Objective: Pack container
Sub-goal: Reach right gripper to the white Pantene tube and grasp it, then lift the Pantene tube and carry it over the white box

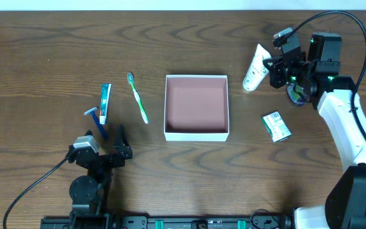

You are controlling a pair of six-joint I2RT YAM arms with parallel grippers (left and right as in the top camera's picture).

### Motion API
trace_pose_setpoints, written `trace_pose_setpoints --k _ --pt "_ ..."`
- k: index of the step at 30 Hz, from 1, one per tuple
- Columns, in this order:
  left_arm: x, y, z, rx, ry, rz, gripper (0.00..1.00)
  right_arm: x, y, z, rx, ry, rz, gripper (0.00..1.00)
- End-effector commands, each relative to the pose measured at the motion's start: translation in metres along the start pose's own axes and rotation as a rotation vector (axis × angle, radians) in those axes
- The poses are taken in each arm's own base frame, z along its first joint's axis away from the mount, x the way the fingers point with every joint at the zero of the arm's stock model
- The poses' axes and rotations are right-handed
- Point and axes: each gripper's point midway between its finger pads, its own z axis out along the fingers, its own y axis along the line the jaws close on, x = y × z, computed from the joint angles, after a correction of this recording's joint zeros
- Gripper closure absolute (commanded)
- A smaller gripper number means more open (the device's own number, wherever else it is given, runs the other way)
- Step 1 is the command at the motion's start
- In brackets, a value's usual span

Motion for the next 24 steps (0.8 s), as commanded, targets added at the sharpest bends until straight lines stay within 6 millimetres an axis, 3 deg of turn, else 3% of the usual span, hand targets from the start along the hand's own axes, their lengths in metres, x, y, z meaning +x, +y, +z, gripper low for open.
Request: trace_pose_setpoints --k 1,8,14,18,24 --pt "0.015 0.011 0.001 -0.048 0.043 0.010 0.02 -0.008 -0.001 -0.001 -0.008 -0.020 0.013 0.99" --pt "0.015 0.011 0.001 -0.048 0.043 0.010 0.02 -0.022 0.000 -0.009 -0.006 -0.042 0.059 0.99" --pt "0.015 0.011 0.001 -0.048 0.043 0.010 0.02 -0.061 0.014 -0.046 -0.004 -0.091 0.030 0.99" --pt "0.015 0.011 0.001 -0.048 0.043 0.010 0.02 -0.093 0.033 -0.081 -0.004 -0.145 -0.031 0.99" --pt "0.015 0.011 0.001 -0.048 0.043 0.010 0.02 -0.121 0.088 -0.114 -0.086 -0.219 -0.218 0.99"
